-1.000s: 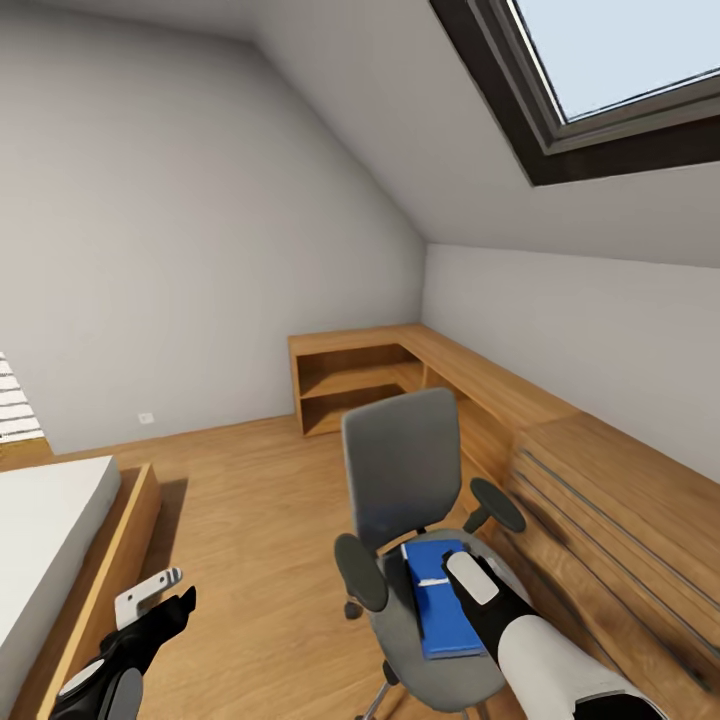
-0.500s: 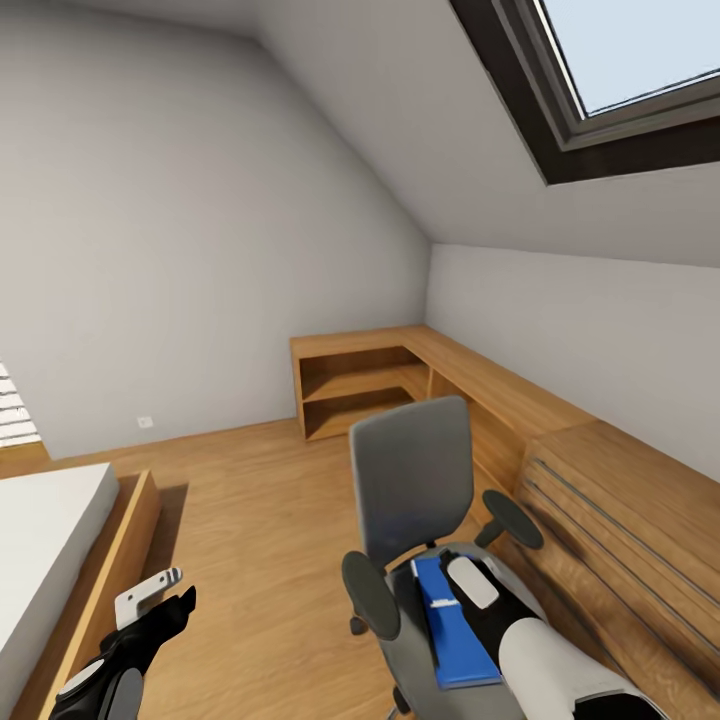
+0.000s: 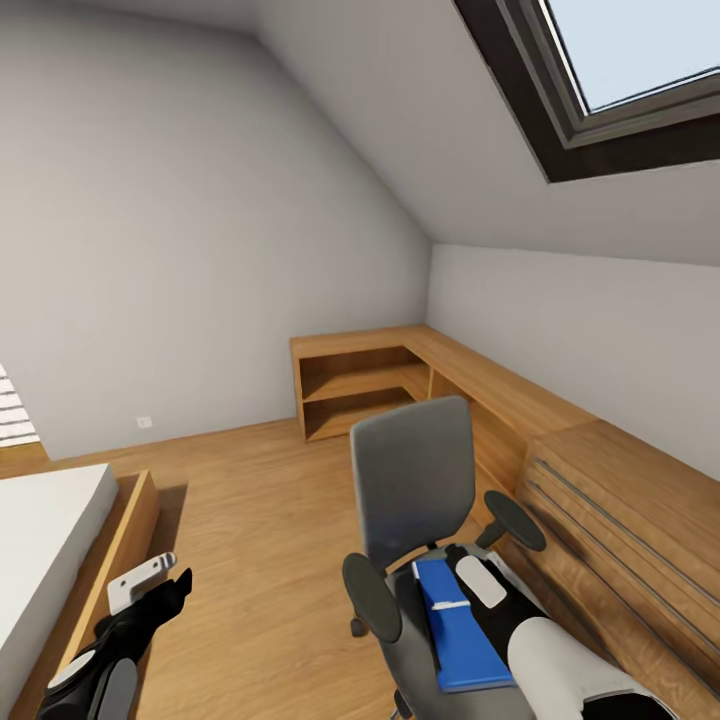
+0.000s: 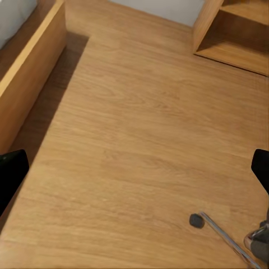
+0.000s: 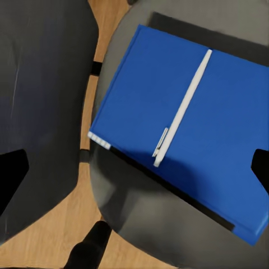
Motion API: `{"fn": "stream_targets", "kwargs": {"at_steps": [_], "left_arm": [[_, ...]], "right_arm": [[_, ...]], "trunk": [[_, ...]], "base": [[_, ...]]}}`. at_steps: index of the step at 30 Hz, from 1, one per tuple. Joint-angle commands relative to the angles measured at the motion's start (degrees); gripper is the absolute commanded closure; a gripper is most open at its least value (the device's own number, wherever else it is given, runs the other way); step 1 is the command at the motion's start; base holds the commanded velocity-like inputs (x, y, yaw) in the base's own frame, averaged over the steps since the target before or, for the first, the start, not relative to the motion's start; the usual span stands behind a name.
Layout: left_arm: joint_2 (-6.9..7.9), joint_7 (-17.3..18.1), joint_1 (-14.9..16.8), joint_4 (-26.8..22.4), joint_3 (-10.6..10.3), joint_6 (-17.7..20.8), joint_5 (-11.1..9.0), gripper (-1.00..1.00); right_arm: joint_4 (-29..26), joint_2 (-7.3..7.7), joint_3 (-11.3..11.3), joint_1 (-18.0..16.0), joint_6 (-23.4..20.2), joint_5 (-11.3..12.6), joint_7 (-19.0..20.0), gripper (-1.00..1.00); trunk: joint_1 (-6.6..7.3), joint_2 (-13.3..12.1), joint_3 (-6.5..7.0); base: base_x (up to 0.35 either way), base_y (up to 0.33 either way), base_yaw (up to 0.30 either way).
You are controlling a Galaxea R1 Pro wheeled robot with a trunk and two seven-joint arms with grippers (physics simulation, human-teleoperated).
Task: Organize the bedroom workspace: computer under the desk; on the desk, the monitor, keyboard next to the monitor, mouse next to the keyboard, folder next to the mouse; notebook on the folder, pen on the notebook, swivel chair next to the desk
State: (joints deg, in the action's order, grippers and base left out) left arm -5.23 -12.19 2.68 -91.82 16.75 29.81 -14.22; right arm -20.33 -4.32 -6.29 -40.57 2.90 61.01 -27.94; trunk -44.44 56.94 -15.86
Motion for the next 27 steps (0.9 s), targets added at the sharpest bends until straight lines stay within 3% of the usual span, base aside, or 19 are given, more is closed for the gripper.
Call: {"fn": "stream_targets", "kwargs": {"at_steps": [1,20,25,27], "left_arm": [[-0.03,-0.4,0.0,-0.1,0.0,0.3,-0.6,-1.0],[-0.04,-0.4,0.0,-0.2,0.1,0.2,-0.6,-1.0],[-0.06,-0.4,0.0,-0.3,0.1,0.3,-0.6,-1.0],[-0.05,-0.4,0.0,-0.3,0.1,0.3,-0.6,-1.0]], "right_arm": [[-0.1,0.07,-0.5,0.0,0.3,0.6,-0.2,-1.0],[-0.1,0.88,-0.5,0.0,0.3,0.5,0.5,-1.0],[-3.3,0.62,-0.5,-0.2,0.7,0.1,0.0,-1.0],[-3.5,0.4,-0.6,-1.6,0.7,-0.8,-3.3,-1.0]], "trunk": [[-0.23,0.5,-0.26],[-4.41,8.1,-3.67],[-5.5,10.1,-4.57],[-5.94,10.9,-4.93]], "base": [[0.0,0.0,0.0],[0.0,0.0,0.0],[0.0,0.0,0.0],[0.0,0.0,0.0]]}}
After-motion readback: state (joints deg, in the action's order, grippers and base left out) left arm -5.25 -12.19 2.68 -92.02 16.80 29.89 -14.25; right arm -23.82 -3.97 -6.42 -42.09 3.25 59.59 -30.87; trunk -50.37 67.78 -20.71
